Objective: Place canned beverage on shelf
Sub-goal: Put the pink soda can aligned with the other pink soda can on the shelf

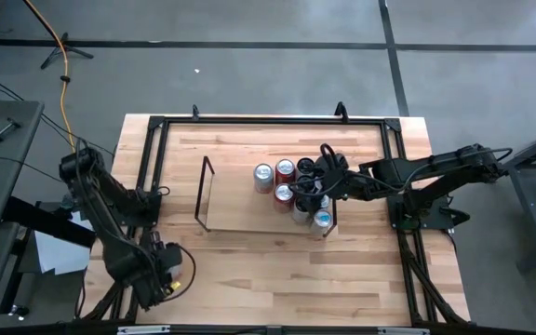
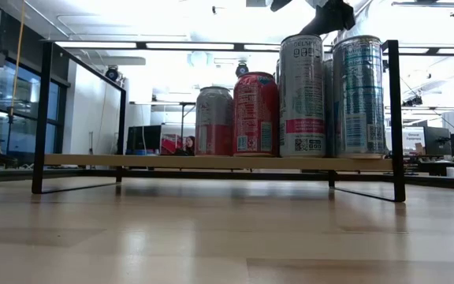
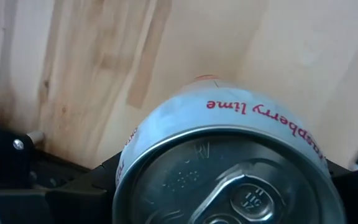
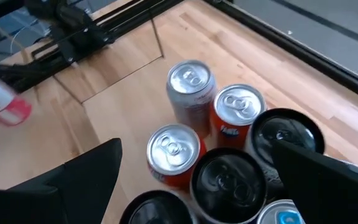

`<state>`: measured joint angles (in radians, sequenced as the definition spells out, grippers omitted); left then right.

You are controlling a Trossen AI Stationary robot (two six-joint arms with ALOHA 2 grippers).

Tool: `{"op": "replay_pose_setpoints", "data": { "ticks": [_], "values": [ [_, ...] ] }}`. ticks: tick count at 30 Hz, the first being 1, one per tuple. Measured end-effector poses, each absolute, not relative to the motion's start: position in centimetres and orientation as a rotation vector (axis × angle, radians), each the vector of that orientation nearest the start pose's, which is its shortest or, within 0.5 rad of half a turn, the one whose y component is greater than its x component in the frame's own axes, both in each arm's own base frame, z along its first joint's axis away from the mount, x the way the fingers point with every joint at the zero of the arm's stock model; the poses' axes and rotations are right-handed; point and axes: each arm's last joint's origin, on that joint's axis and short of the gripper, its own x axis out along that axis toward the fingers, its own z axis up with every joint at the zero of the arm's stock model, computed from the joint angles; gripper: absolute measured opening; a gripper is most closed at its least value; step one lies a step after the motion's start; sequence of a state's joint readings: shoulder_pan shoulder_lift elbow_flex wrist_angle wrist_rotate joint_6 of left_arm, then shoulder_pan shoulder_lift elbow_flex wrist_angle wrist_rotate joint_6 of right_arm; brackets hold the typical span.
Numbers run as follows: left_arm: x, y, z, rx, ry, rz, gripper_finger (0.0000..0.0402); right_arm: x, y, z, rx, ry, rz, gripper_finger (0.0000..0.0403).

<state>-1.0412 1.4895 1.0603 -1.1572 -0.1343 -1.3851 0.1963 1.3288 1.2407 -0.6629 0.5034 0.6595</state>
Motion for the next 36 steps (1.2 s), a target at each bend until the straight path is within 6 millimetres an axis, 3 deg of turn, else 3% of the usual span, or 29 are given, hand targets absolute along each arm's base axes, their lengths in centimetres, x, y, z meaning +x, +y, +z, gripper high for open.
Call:
{"op": "replay_pose_setpoints", "data": {
  "ticks": [7,18,23,28,36],
  "values": [
    [11.4,-19.1,25.7,-0.33,1.429,0.168,0.0243,27.1,3.9,33.5,0.434,0.534,-0.573,0.0399],
    [10.2,-15.1,32.4,-0.6,1.242,-0.042,0.0244,27.1,3.9,33.5,0.498,0.515,-0.592,0.0399],
    [11.4,-14.7,35.0,-0.673,1.006,-0.166,0.0244,27.1,3.9,33.5,0.498,0.515,-0.592,0.0399],
    [13.5,-14.1,36.7,-0.603,0.773,-0.229,0.0245,27.1,3.9,33.5,0.496,0.515,-0.592,0.0399],
    [16.6,-9.8,39.5,-0.457,0.586,-0.125,0.0245,27.1,3.9,33.5,0.574,0.493,-0.614,0.0399]
  ]
}}
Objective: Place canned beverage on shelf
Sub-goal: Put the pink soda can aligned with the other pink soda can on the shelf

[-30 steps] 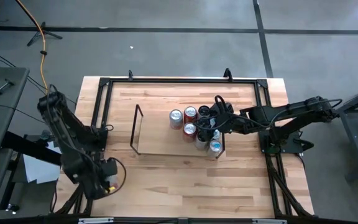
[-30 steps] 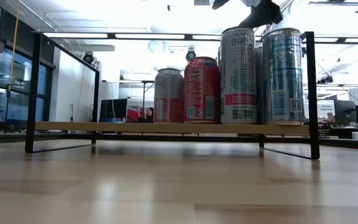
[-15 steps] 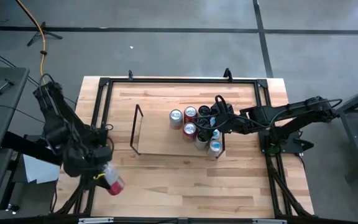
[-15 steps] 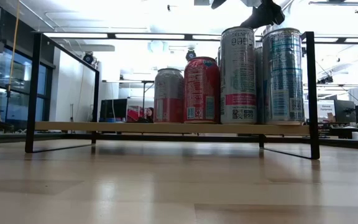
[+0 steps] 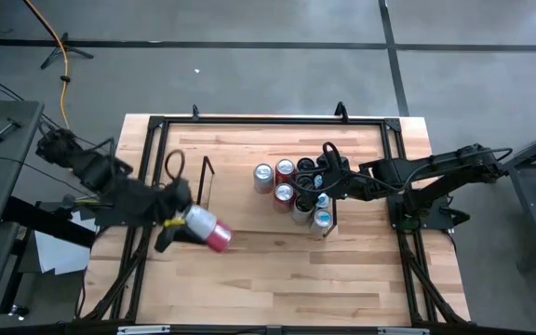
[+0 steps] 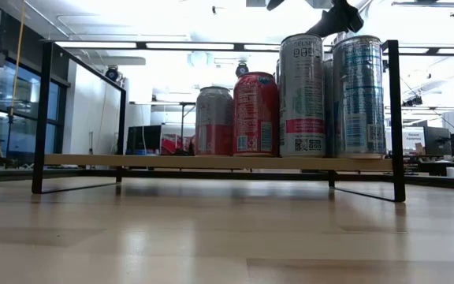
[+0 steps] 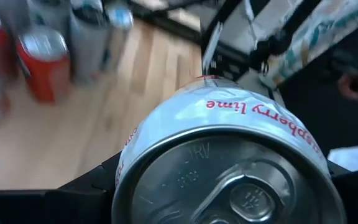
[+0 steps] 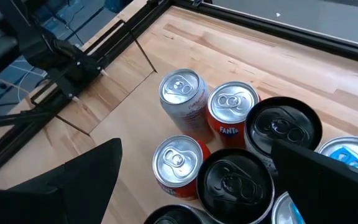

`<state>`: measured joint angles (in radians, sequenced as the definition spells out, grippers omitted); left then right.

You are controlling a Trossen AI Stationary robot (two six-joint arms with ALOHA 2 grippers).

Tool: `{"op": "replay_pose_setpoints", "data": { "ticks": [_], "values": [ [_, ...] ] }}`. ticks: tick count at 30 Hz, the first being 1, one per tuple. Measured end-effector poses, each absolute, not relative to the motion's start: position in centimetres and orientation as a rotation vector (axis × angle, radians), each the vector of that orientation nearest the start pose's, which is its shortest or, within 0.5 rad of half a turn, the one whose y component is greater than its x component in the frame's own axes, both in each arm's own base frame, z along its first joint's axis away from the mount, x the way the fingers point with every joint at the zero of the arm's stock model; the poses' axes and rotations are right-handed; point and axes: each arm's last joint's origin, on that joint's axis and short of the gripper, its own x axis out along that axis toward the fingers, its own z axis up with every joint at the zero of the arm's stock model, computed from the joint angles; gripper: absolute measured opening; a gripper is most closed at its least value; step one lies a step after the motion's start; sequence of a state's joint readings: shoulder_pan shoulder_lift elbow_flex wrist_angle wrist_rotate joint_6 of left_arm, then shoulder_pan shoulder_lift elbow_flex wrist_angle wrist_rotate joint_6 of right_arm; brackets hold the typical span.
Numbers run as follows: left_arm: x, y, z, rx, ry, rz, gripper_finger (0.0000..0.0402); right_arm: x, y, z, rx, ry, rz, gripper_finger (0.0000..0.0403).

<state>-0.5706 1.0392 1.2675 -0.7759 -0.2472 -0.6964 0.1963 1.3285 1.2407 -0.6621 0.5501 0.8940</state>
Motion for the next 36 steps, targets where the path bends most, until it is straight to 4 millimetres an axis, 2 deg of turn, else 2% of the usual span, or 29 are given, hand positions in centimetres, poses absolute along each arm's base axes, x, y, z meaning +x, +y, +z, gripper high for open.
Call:
{"op": "replay_pose_setpoints", "data": {
  "ticks": [4,8,12,15,21,27,31,36],
  "values": [
    [17.9,-8.3,41.6,-0.378,0.549,-0.096,0.0246,27.1,3.9,33.5,0.581,0.491,-0.615,0.0399],
    [19.6,-7.3,43.5,-0.265,0.585,-0.039,0.0246,27.2,3.9,33.6,0.611,0.483,-0.601,0.0399],
    [22.1,-6.7,43.9,-0.139,0.736,0.031,0.0246,27.3,4.0,33.5,0.624,0.507,-0.566,0.0399],
    [23.9,-6.8,43.8,0.019,0.825,0.038,0.0246,27.3,4.1,33.5,0.638,0.529,-0.534,0.0399],
    [27.7,-8.1,41.1,0.42,0.965,-0.049,0.0246,27.3,4.4,33.4,0.637,0.589,-0.455,0.0399],
    [31.2,-8.9,37.5,0.731,1.089,-0.082,0.0246,26.6,4.3,32.7,0.603,0.679,-0.484,0.0399],
    [33.2,-9.4,35.0,0.841,1.168,-0.142,0.0246,26.0,4.2,32.2,0.585,0.753,-0.513,0.0399],
    [34.8,-9.6,31.9,0.865,1.247,-0.258,0.0246,25.6,4.2,31.9,0.57,0.811,-0.523,0.0399]
  ]
}}
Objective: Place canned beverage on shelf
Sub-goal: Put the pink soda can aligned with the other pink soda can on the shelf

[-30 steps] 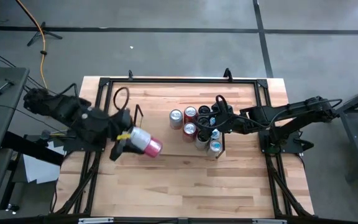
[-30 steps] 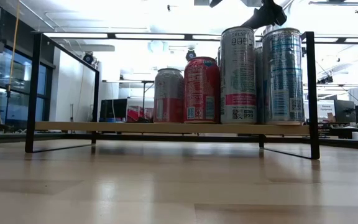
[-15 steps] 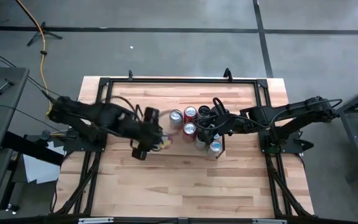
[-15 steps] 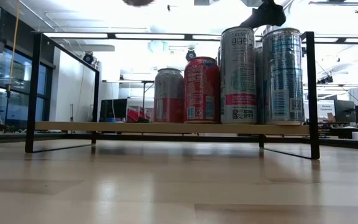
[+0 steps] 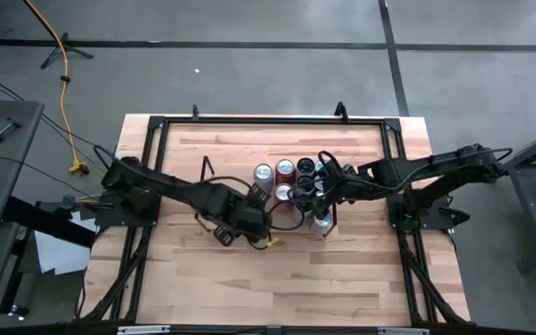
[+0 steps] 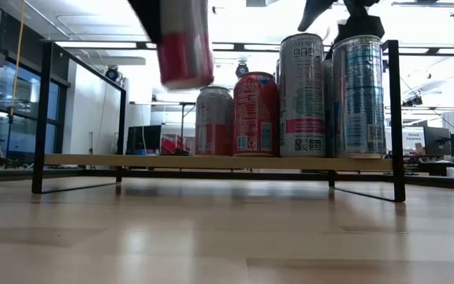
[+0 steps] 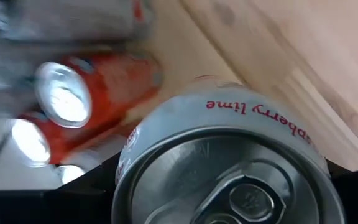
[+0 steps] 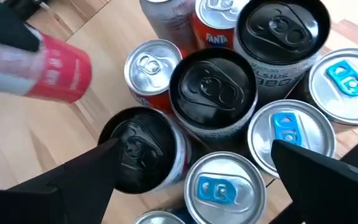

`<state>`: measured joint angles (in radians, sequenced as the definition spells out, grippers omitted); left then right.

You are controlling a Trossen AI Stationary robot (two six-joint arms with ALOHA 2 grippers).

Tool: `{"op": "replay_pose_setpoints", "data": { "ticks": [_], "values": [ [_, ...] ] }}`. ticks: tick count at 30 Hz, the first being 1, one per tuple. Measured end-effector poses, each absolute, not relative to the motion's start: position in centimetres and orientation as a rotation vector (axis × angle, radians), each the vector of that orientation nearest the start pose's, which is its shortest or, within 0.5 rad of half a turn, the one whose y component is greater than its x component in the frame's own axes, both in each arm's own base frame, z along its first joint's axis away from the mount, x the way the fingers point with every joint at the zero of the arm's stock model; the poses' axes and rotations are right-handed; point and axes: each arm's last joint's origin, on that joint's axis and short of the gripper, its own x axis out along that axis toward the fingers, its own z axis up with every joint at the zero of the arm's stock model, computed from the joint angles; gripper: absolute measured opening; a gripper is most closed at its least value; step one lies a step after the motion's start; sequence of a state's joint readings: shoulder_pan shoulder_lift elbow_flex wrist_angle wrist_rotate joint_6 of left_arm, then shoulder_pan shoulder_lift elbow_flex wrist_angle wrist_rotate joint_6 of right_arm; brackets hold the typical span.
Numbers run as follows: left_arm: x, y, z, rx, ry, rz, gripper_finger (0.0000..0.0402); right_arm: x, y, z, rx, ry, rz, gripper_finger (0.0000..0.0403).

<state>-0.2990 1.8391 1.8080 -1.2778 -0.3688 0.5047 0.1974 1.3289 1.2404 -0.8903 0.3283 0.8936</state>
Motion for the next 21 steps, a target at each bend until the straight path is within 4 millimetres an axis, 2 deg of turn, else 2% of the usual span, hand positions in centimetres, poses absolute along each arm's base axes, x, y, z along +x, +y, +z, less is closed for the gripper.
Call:
{"op": "replay_pose_setpoints", "data": {
  "ticks": [8,15,21],
  "values": [
    [35.6,-7.0,27.7,0.785,1.343,-0.284,0.0246,25.5,4.2,31.8,0.554,0.825,-0.523,0.0399],
    [36.6,-5.3,26.7,0.787,1.286,-0.271,0.0246,25.5,4.2,31.8,0.535,0.833,-0.505,0.0399],
    [36.8,-4.1,26.6,0.768,1.287,-0.303,0.0247,25.5,4.2,31.8,0.536,0.832,-0.506,0.0399]
  ]
}}
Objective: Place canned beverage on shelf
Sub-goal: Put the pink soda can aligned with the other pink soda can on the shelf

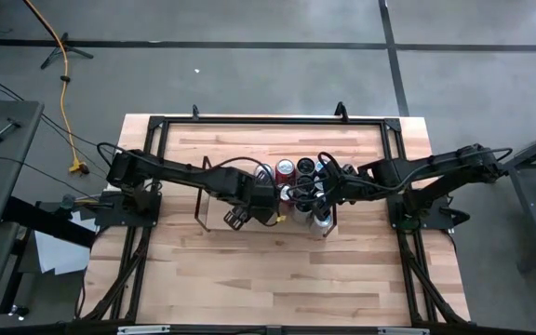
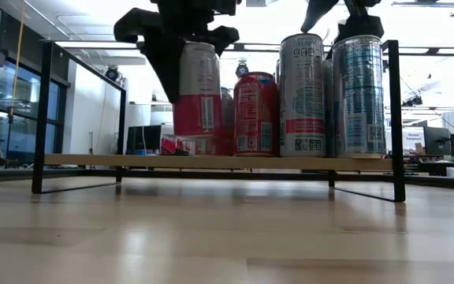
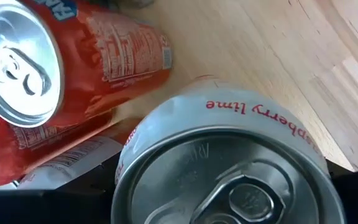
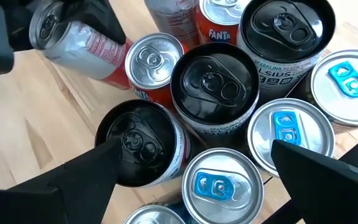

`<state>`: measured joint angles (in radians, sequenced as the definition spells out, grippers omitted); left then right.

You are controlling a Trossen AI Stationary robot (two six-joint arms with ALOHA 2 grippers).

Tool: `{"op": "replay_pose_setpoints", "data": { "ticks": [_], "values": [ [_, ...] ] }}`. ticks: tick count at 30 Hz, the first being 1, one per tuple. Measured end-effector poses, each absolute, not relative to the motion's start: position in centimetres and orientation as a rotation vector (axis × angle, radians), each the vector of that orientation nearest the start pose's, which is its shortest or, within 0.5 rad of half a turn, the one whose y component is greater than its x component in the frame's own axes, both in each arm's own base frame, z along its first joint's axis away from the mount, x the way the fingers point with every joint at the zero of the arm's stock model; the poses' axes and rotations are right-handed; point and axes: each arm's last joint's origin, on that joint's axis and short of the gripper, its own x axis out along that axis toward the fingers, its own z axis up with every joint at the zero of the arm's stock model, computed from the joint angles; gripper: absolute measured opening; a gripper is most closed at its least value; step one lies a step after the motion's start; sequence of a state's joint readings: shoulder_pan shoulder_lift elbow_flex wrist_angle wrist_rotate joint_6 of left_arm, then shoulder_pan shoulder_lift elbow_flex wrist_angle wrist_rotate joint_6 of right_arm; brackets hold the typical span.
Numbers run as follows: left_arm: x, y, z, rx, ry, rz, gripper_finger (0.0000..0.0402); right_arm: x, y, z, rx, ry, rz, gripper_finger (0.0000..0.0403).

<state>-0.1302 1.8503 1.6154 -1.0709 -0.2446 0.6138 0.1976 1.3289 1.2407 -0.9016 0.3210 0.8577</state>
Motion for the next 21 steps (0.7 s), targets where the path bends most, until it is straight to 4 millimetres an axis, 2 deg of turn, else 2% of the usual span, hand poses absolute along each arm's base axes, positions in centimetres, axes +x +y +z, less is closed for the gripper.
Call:
{"op": "replay_pose_setpoints", "data": {
  "ticks": [8,13,21],
  "values": [
    [36.84,-3.45,26.57,0.745,1.285,-0.343,0.0274,25.51,4.17,31.84,0.541,0.83,-0.509,0.0399],
    [36.81,-3.49,26.53,0.722,1.271,-0.415,0.0274,25.52,4.17,31.85,0.55,0.827,-0.514,0.0399],
    [36.87,-3.48,26.55,0.71,1.268,-0.398,0.0274,25.52,4.13,31.86,0.553,0.819,-0.528,0.0399]
  ]
}}
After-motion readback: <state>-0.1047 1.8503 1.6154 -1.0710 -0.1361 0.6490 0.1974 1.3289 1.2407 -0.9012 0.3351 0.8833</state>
